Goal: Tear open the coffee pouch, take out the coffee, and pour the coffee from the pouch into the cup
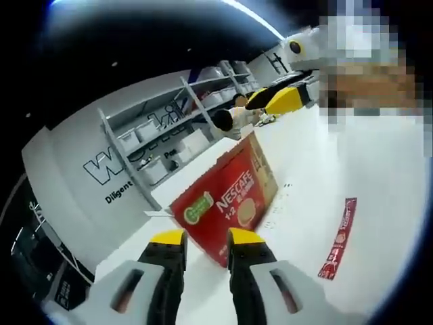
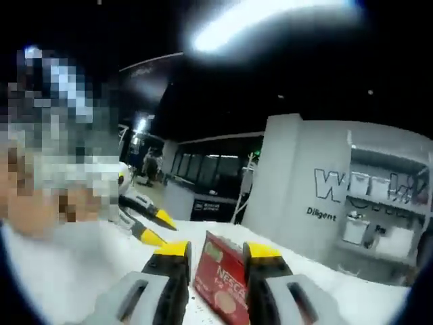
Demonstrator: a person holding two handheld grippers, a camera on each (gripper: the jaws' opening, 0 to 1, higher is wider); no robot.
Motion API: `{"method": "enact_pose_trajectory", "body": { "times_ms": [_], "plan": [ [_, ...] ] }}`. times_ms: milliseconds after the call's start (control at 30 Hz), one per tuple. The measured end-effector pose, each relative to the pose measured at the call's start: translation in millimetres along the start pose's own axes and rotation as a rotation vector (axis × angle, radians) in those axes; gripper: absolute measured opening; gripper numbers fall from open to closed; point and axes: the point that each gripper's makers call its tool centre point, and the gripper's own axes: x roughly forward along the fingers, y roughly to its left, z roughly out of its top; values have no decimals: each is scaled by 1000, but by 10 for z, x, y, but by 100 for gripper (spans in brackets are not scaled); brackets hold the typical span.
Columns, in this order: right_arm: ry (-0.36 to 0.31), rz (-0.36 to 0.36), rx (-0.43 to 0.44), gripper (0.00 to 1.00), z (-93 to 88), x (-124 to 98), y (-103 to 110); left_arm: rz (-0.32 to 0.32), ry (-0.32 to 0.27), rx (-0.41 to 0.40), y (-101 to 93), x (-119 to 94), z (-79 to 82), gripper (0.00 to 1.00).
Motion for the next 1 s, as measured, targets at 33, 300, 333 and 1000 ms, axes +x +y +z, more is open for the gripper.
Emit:
{"method": "enact_pose_trajectory", "body": {
  "times_ms": [33,300,333,1000],
  "plan": [
    [-21,-1,16,31,15,-25,41,3,-13,5,0,2,17,26],
    [-85,-6,56,32,-81,-217,189,11,-56,5,-1,-5,116,35],
    [-92,-6,66,32,-109,-261,223,15,-64,-2,13,-15,144,35],
    [-200,7,238,34,-654,-715,647,-12,-113,-77,-36,15,206,36]
  ]
}}
